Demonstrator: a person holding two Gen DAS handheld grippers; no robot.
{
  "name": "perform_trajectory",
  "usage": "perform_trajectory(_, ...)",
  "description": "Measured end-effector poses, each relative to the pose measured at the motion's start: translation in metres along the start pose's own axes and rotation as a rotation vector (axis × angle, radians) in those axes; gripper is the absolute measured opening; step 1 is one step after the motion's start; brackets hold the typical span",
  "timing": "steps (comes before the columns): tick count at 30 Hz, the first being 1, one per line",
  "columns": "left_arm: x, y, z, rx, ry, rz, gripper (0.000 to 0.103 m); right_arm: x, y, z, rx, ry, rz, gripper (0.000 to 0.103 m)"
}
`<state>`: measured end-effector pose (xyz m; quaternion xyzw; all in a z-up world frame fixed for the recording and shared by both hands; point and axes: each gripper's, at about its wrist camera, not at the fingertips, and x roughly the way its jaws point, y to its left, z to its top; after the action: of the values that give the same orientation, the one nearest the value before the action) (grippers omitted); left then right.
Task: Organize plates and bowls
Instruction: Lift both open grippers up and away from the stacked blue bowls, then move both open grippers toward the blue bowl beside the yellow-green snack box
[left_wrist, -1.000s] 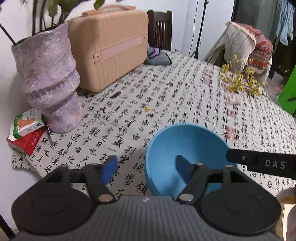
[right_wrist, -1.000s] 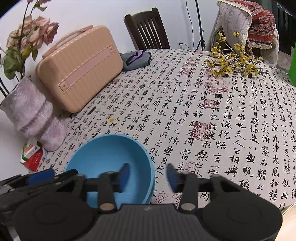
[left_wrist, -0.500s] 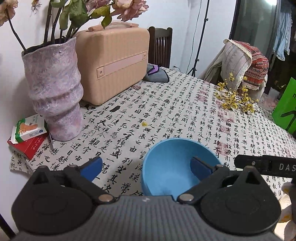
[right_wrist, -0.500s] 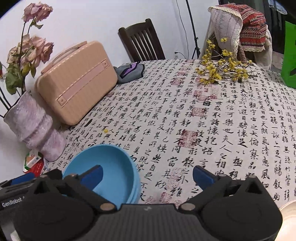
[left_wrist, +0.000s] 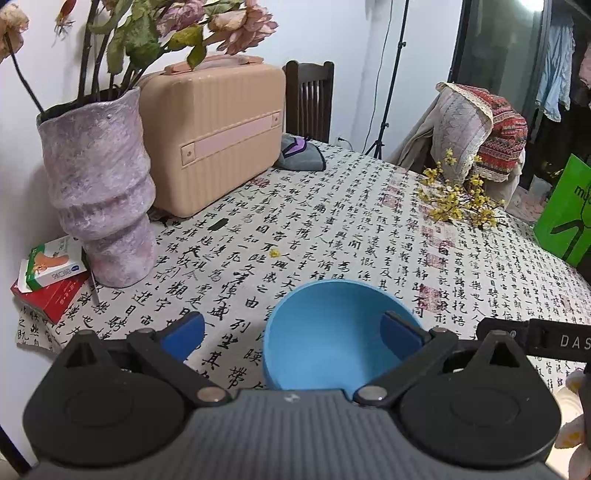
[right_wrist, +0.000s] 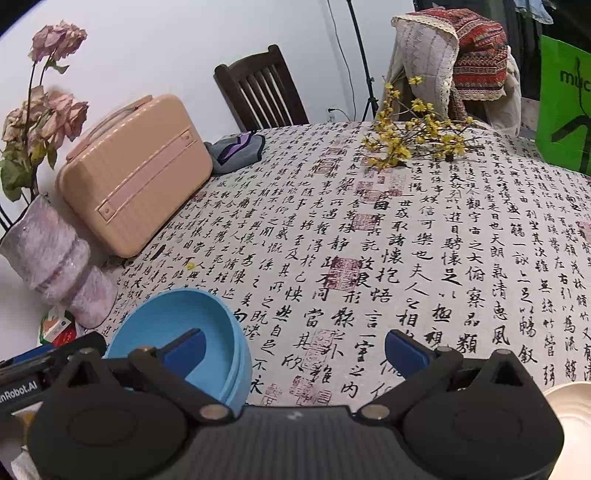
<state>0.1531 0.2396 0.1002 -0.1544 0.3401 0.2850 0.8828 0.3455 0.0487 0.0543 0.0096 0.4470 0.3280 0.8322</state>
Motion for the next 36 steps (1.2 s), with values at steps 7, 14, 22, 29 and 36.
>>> perform_trajectory(7, -0.002, -0.018, 0.001, 0.027, -0.012, -0.036, 0.103, -0.012, -0.016, -0.002, 0.030, -0.023, -0.026, 0.103)
perform_trajectory(14, -0.004, -0.043, 0.002, 0.058, -0.020, -0.074, 0.103, -0.029, -0.040, -0.005, 0.070, -0.048, -0.058, 0.103)
perform_trajectory(22, -0.006, -0.073, 0.001, 0.094, -0.022, -0.113, 0.103, -0.048, -0.072, -0.007, 0.127, -0.076, -0.095, 0.103)
perform_trajectory(29, -0.007, -0.099, -0.001, 0.126, -0.020, -0.150, 0.103, -0.064, -0.097, -0.012, 0.169, -0.098, -0.129, 0.103)
perform_trajectory(36, -0.008, -0.127, -0.005, 0.160, -0.017, -0.189, 0.103, -0.080, -0.123, -0.019, 0.209, -0.118, -0.164, 0.103)
